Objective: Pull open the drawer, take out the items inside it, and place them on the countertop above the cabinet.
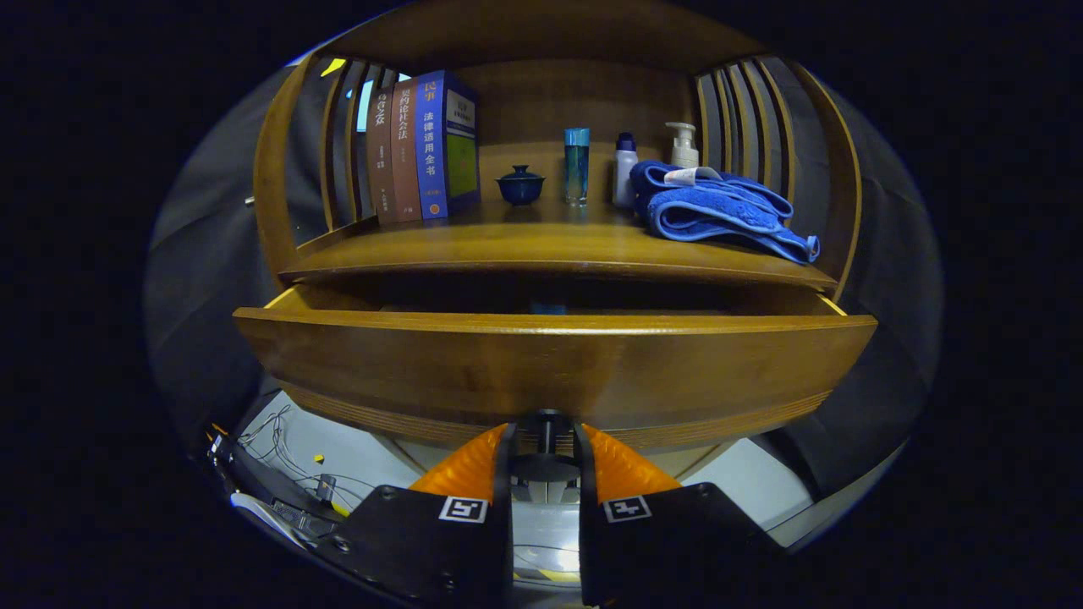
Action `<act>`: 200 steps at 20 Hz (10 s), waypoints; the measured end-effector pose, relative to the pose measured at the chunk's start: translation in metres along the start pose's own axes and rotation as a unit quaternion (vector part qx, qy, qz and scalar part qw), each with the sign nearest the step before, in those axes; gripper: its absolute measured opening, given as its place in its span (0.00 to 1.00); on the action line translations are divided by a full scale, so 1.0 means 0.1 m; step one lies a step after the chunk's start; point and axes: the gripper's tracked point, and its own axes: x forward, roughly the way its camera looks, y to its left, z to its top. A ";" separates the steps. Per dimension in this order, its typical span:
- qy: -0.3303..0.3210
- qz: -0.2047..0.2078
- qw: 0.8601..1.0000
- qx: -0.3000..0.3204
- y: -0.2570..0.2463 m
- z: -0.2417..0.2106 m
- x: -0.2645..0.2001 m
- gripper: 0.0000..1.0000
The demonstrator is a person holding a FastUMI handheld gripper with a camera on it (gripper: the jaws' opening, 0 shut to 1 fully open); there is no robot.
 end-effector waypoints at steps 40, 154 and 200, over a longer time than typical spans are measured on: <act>0.020 0.005 0.998 0.052 0.13 0.29 -1.50 0.98; -0.142 -0.005 0.988 0.064 -0.05 0.17 -1.84 0.99; -0.131 -0.010 0.989 0.066 -0.08 0.66 0.07 0.99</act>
